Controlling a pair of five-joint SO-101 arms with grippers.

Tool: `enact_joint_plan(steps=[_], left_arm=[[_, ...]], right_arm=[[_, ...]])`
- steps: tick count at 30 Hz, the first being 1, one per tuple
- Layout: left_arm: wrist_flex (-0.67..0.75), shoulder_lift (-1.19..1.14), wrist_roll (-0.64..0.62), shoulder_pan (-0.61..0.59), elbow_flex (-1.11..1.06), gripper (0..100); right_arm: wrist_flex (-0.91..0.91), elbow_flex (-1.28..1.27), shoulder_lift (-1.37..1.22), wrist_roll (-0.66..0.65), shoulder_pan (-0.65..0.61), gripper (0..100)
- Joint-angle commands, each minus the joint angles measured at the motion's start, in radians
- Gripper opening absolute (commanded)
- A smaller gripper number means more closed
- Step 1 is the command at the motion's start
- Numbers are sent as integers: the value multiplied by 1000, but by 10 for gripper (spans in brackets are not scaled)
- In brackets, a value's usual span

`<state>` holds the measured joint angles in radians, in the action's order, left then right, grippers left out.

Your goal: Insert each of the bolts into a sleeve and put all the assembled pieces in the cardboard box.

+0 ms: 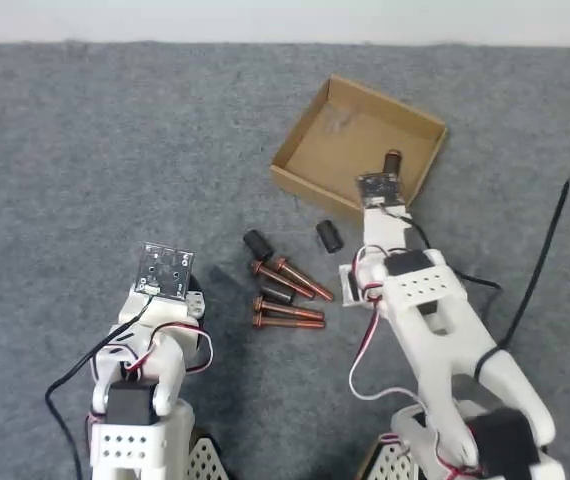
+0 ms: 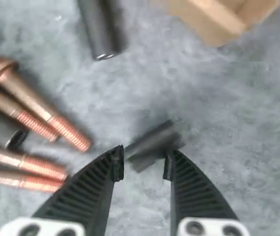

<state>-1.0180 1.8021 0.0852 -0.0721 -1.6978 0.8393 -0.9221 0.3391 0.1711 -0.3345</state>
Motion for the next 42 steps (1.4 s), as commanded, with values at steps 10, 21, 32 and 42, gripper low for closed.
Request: enact_joint_plan(steps=[10, 21, 32, 42], left_arm=[[-5, 12, 14, 3, 13, 16], [-5, 12, 14, 3, 13, 16], [-5, 12, 14, 3, 13, 16], [-5, 12, 14, 3, 13, 16]], right_arm=[[-10, 123, -168, 49, 21, 110], [168, 264, -199, -57, 25, 106], [41, 46, 74, 66, 30, 109], [33, 64, -35, 72, 42, 109]])
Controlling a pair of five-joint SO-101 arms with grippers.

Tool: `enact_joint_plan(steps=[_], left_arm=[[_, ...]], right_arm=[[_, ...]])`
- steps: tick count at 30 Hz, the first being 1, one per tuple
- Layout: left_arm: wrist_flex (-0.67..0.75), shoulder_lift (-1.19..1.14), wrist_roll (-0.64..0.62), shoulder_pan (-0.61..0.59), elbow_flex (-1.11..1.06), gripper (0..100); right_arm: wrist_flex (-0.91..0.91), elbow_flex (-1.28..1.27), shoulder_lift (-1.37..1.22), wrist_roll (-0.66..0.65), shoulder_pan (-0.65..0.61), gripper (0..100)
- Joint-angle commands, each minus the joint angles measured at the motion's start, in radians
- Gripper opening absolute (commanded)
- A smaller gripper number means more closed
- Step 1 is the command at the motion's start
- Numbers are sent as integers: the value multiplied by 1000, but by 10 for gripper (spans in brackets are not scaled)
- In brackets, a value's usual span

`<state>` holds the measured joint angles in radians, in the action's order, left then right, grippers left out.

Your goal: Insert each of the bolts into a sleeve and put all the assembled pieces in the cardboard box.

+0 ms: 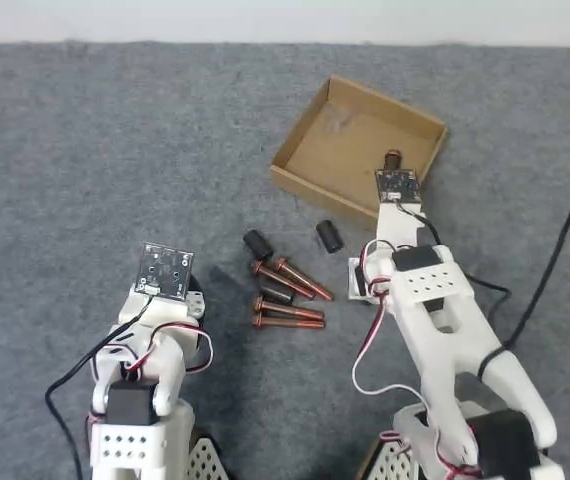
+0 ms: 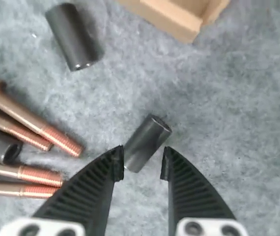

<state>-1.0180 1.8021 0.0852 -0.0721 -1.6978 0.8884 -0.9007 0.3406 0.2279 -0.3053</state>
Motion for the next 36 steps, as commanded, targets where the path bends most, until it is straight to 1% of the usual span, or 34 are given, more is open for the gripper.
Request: enact_joint_plan(steps=[1, 5, 9, 15, 17, 19, 21, 27, 29, 32, 36], left_arm=[[-5, 12, 14, 3, 13, 16], [-5, 12, 14, 3, 13, 16], [-5, 12, 14, 3, 13, 16], [-5, 12, 14, 3, 13, 16], [-5, 12, 14, 3, 13, 16], [-6, 12, 14, 3, 13, 16], [-6, 12, 14, 3, 13, 16], [-17, 12, 14, 3, 13, 16], [-17, 12, 14, 3, 13, 16], [-17, 12, 14, 3, 13, 16], [-17, 12, 14, 3, 13, 16]], right_arm=[[-16, 55, -61, 15, 13, 109], [-7, 117, -173, 15, 13, 106], [-5, 152, -226, 15, 12, 105], [-7, 153, -225, 8, 12, 95], [-7, 155, -220, 3, 12, 56], [-7, 155, -209, -44, 12, 7], [-5, 152, -196, -78, 13, 11], [50, 152, -127, -83, 28, 6], [81, 152, -65, -84, 67, 6], [107, 124, 36, -84, 160, 6], [47, 11, 162, -86, 236, 6]])
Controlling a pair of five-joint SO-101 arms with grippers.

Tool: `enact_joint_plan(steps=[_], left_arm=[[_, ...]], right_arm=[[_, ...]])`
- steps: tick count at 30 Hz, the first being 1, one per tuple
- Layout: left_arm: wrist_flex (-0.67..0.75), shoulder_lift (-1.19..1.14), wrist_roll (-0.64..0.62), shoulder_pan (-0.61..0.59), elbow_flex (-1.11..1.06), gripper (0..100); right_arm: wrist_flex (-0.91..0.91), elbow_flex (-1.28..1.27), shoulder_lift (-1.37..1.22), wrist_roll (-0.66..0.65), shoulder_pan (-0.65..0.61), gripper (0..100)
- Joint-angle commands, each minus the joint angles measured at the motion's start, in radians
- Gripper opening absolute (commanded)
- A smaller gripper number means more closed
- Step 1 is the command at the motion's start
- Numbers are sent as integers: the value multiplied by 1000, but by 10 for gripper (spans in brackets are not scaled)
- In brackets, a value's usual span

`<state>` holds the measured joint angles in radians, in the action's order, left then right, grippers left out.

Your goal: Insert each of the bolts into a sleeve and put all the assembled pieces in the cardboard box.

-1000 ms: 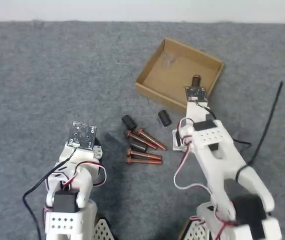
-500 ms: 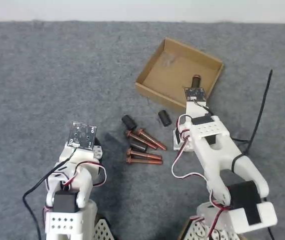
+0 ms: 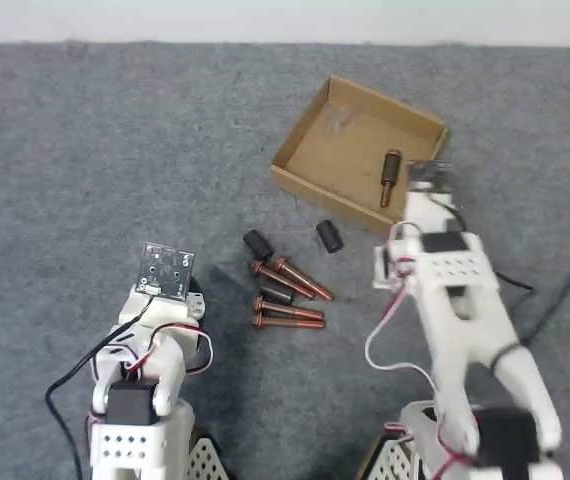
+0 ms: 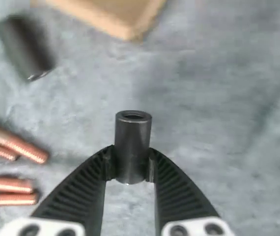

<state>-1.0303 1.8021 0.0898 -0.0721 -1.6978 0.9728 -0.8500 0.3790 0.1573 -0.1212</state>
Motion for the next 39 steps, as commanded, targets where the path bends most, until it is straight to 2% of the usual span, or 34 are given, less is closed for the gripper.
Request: enact_joint_plan(steps=[1, 5, 9, 15, 25, 33, 39], left_arm=[[-5, 12, 9, 3, 13, 16], [-5, 12, 9, 3, 13, 16], [-2, 12, 3, 3, 13, 16], [2, 12, -144, 31, 58, 15], [-37, -15, -158, 35, 140, 14], [-38, -453, -183, 40, 420, 15], [-40, -786, -315, 181, 604, 15]], right_arm=[[-56, -66, 151, -15, 68, 6], [-104, -150, 257, -104, 122, 6], [-166, -235, 318, -172, 122, 6], [-220, -278, 326, -180, 62, 6], [-219, -279, 326, -180, 62, 6], [-226, -290, 326, -180, 59, 6], [-248, -298, 326, -180, 59, 6]])
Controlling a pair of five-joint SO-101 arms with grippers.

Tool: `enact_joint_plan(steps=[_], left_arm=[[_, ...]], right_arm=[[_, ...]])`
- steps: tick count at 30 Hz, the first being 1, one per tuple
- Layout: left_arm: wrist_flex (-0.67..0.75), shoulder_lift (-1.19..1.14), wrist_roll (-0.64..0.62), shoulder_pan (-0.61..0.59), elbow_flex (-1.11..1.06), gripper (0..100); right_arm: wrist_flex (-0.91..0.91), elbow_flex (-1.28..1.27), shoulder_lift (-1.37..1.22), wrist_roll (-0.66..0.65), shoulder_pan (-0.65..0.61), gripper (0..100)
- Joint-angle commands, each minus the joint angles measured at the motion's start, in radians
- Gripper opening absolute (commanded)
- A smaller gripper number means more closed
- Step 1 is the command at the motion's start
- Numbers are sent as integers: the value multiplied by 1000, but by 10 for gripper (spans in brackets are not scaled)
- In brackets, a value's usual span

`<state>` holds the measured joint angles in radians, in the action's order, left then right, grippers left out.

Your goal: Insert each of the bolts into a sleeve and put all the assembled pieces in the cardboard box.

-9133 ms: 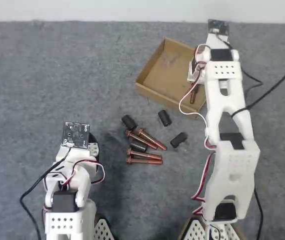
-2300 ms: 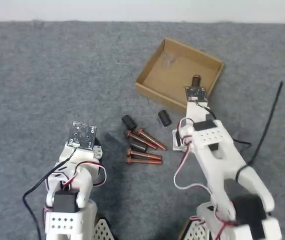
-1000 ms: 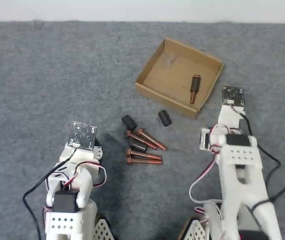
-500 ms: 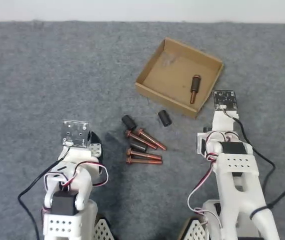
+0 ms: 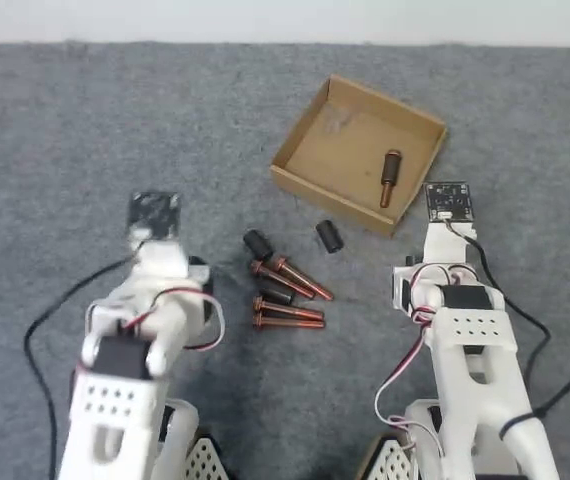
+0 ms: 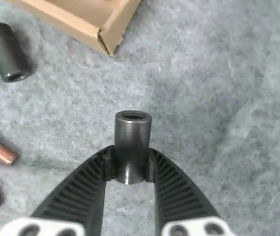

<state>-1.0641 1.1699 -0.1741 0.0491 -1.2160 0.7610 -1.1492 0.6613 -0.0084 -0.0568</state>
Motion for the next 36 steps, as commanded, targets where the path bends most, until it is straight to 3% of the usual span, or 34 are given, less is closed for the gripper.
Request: enact_joint_plan(steps=[1, 5, 9, 15, 17, 24, 30, 36], left_arm=[[-2, -198, -74, 81, 151, 15], [15, -362, -207, 170, 263, 16], [86, -508, -436, 267, 326, 16], [367, -772, -680, 397, 314, 17], [400, -853, -732, 400, 335, 17], [402, -1031, -763, 408, 432, 21], [402, -1085, -807, 407, 452, 157], [405, -1152, -819, 374, 476, 169]], right_arm=[[-42, -3, 44, -15, -5, 6], [-42, -3, 44, -18, -5, 6], [-42, -5, 44, -51, -5, 6], [-42, -5, 44, -55, -7, 6], [-42, -5, 45, -55, -7, 6], [-36, -5, 45, -57, -7, 6], [-35, -5, 47, -57, -13, 6], [-33, -5, 45, -58, -45, 6]])
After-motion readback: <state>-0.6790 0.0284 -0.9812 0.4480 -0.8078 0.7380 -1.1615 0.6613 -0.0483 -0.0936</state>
